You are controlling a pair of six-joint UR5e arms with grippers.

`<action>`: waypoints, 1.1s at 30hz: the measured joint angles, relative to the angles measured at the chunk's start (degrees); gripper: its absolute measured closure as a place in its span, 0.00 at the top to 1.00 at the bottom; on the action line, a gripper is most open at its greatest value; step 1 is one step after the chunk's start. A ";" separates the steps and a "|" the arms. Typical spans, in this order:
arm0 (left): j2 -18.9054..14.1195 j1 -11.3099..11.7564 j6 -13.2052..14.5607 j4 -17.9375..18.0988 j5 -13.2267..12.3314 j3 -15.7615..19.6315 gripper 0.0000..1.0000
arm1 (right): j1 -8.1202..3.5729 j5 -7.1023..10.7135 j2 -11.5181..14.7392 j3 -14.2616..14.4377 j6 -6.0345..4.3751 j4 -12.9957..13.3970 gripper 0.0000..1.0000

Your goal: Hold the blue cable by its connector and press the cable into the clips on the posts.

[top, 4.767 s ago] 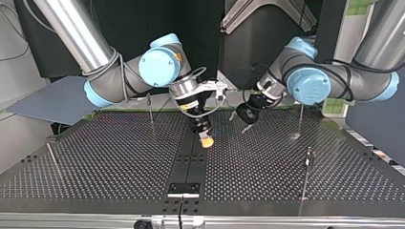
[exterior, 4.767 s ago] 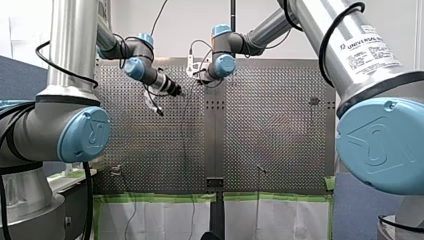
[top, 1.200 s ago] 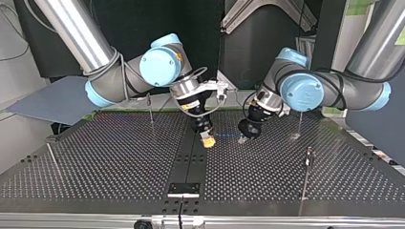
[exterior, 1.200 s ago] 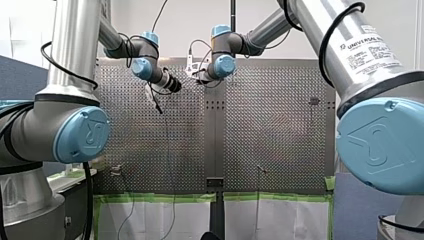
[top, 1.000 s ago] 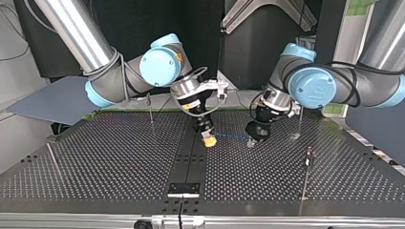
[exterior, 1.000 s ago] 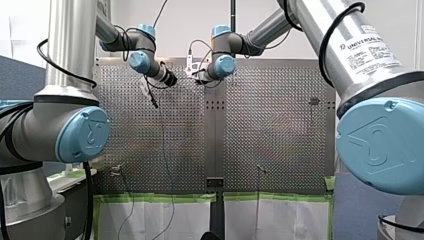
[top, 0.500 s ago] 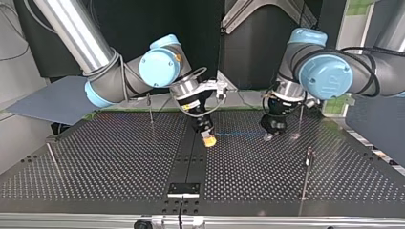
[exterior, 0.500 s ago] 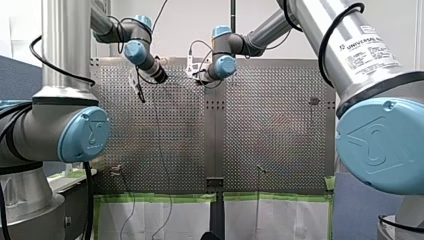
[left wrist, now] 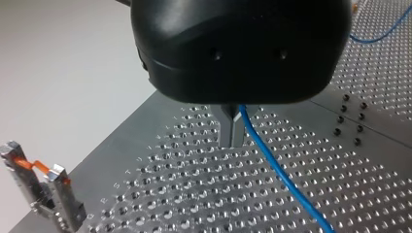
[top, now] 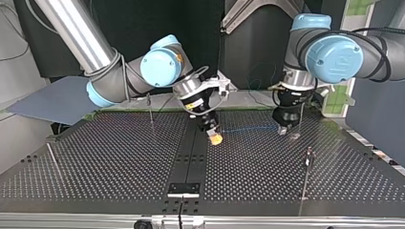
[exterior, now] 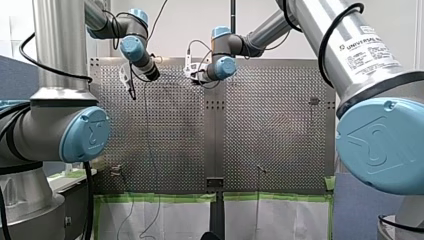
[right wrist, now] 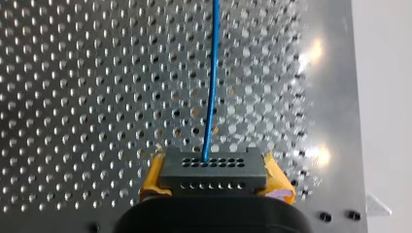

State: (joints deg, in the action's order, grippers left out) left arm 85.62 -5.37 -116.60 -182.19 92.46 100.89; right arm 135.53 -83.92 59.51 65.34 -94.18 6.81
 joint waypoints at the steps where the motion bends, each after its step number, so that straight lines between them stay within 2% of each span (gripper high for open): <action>1: -0.25 0.02 0.16 0.00 0.32 0.22 0.00 | 0.06 0.37 0.01 0.00 -0.02 0.12 0.00; 8: -3.06 0.37 1.03 0.00 3.32 0.93 0.00 | 0.61 2.52 0.04 0.01 0.03 0.31 0.00; 18: -5.11 1.38 2.76 -1.00 6.76 1.01 0.00 | 1.31 2.96 0.52 -0.05 0.33 0.20 0.00; 26: -5.44 2.16 2.82 -0.42 7.04 0.98 0.00 | 1.71 2.96 2.19 -0.09 0.16 0.47 0.00; 33: -5.43 3.15 2.61 0.97 6.49 0.97 0.00 | 2.36 2.92 2.49 -0.11 0.16 0.52 0.00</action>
State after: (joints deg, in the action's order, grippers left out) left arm 80.19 -2.22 -113.98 -181.22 98.95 101.86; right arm 137.89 -81.00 62.00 65.23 -94.02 7.33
